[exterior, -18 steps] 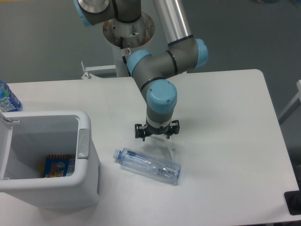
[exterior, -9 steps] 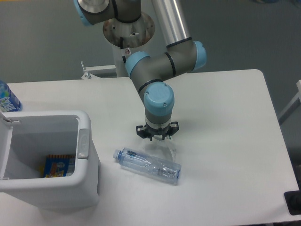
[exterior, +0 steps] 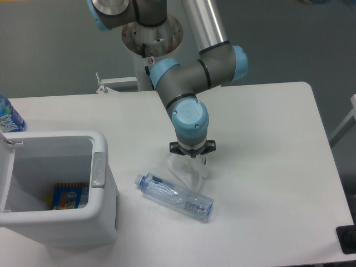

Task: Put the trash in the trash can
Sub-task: 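Lower the gripper onto the tissue and close on it, then lift the tissue and carry it over the white trash bin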

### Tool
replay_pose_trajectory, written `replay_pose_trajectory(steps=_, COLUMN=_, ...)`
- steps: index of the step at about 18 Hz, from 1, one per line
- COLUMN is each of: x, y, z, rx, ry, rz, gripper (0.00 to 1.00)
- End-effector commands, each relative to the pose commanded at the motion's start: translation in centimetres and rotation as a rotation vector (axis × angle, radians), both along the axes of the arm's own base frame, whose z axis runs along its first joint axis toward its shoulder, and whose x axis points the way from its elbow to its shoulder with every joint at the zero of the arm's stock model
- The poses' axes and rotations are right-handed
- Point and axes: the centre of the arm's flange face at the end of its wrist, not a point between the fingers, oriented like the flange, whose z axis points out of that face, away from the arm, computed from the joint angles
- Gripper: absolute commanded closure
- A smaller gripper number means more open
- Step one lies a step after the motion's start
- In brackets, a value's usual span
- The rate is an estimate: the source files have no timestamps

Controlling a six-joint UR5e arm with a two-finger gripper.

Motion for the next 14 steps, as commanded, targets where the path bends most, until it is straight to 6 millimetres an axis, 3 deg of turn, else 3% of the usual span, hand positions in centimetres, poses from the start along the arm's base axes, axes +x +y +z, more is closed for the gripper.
replay_pose_trajectory(steps=6, x=-0.9, y=-3.4, z=3.2, rx=-0.032, ry=-0.055, rz=-0.135, gripper=0.95)
replay_pose_trajectory(steps=11, x=-2.0, y=-5.3, z=8.2, rx=0.126, ry=-0.065, rz=-0.132, gripper=0.95)
replay_pose_trajectory(steps=14, x=-3.2, y=-6.4, z=12.5, rx=0.289, ry=-0.051, rz=-0.075, gripper=0.95)
